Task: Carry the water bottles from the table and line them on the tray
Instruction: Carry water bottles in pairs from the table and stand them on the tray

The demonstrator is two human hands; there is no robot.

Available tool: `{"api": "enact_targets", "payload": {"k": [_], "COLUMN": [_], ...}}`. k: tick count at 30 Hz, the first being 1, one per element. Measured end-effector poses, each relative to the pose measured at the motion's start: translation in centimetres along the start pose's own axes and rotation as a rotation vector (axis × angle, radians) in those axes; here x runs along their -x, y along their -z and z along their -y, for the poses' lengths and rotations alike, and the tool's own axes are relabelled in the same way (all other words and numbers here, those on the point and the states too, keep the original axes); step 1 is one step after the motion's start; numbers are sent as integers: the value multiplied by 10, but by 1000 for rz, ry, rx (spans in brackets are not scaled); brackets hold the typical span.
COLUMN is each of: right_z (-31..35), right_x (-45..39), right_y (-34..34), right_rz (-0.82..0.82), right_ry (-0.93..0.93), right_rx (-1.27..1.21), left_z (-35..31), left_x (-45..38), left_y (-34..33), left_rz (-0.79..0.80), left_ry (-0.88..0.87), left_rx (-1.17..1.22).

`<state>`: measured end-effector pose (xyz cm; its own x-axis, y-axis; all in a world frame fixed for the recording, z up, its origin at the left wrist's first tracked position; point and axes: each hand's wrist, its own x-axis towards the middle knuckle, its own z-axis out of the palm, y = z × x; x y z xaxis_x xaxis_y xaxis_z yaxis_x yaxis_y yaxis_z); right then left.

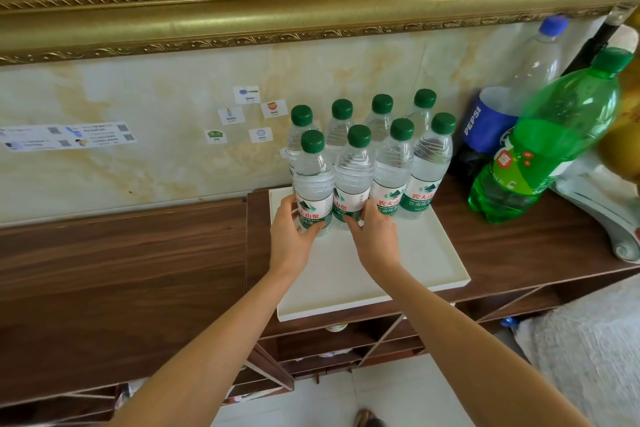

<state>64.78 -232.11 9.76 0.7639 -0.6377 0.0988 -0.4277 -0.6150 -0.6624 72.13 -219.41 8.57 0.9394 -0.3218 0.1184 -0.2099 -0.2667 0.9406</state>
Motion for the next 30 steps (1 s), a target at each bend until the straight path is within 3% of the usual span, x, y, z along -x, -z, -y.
{"api": "enact_targets", "payload": {"k": [7,10,16,30], "right_z": [-8,-6,7,6], "right_x": [9,24,41,37], "right_y": [4,0,-7,-9], "right_rz": [1,40,269,245], "right_ry": [-33,-74,-229,-274], "right_rx": [-27,-238,-643,-680], "left_z": [6,10,11,11], "left_x": [6,11,8,6], "left_y": [5,5,6,6], "left_rz": [41,49,39,32], "left_ry": [19,25,-1,-4], "left_rx": [-7,29,26,5]}}
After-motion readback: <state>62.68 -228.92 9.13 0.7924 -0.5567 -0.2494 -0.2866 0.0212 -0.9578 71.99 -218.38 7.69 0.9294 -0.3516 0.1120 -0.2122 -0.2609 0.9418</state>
